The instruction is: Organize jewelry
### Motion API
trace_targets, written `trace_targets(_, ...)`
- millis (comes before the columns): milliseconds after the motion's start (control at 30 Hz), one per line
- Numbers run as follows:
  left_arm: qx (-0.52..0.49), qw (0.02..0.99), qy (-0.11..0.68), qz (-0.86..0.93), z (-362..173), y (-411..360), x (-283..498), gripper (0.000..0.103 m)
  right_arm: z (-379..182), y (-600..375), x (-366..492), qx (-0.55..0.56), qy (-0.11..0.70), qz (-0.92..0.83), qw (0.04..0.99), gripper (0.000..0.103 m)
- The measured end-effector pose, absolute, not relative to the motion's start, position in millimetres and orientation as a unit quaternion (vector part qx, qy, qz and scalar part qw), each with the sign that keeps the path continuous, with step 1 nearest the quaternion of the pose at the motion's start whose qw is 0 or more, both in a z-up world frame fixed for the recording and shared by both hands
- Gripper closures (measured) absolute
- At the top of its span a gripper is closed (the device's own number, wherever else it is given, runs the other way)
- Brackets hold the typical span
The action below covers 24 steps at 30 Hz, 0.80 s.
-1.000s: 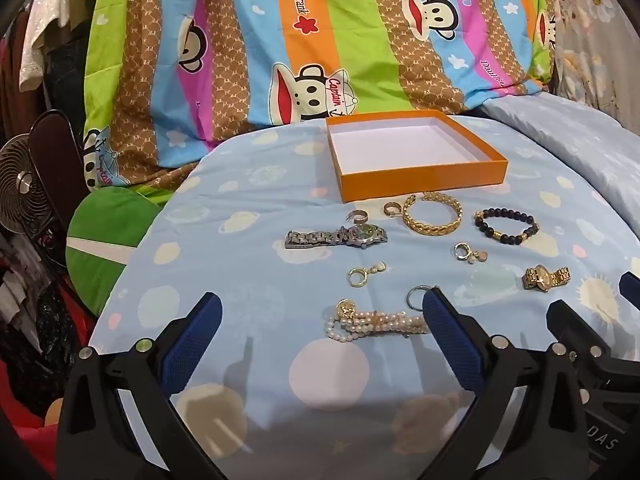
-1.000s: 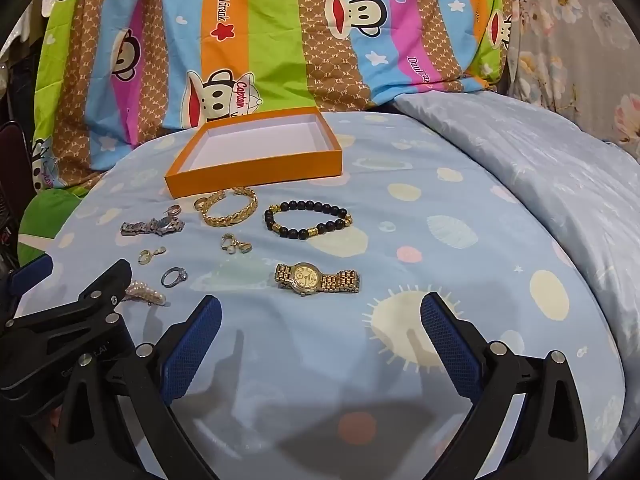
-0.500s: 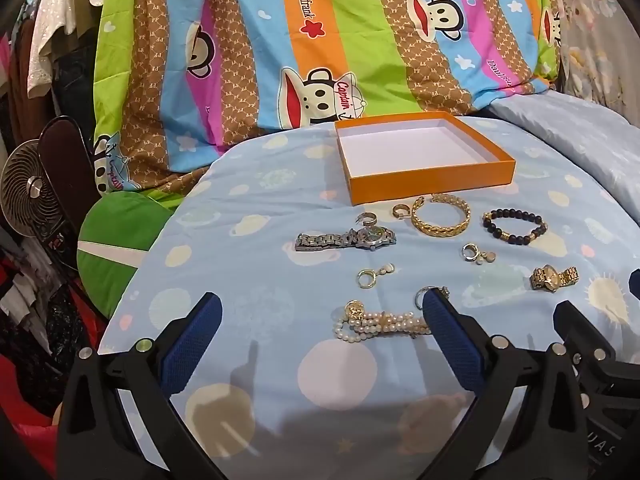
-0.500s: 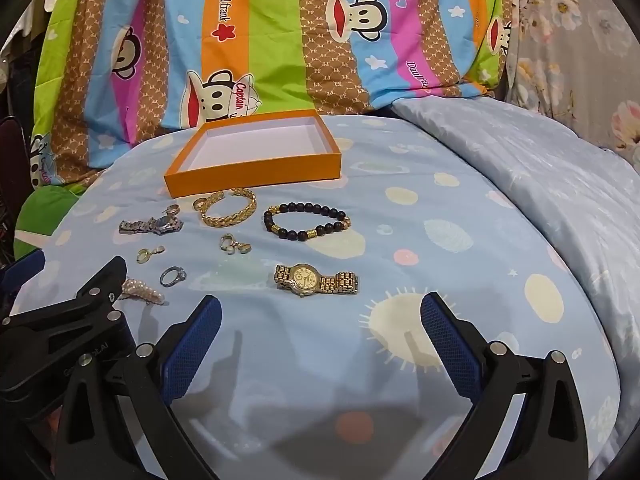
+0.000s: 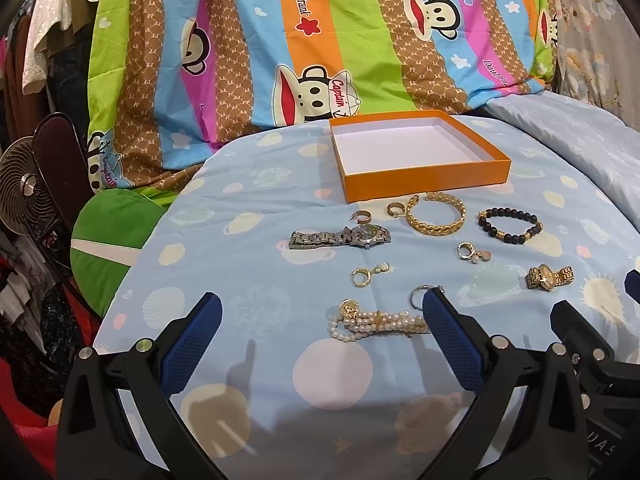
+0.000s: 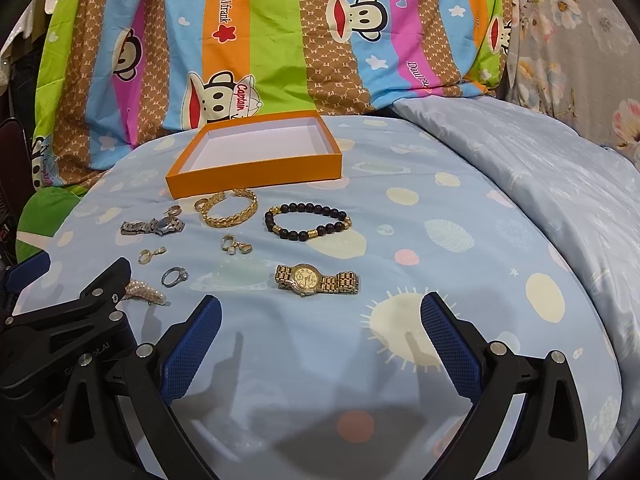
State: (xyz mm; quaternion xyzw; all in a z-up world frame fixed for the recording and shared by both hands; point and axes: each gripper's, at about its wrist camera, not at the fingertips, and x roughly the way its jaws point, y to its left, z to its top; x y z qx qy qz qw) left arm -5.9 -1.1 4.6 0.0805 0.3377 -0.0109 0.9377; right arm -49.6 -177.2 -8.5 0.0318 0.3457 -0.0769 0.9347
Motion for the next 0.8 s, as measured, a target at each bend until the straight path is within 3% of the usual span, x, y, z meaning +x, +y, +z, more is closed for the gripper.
trace_targets(800,0.076,0.937,0.34,-0.016,2.0,-4.5,-6.3,0.005,-8.2,-177.4,-49.7,0.033,0.346,-0.076,0.935,0.005)
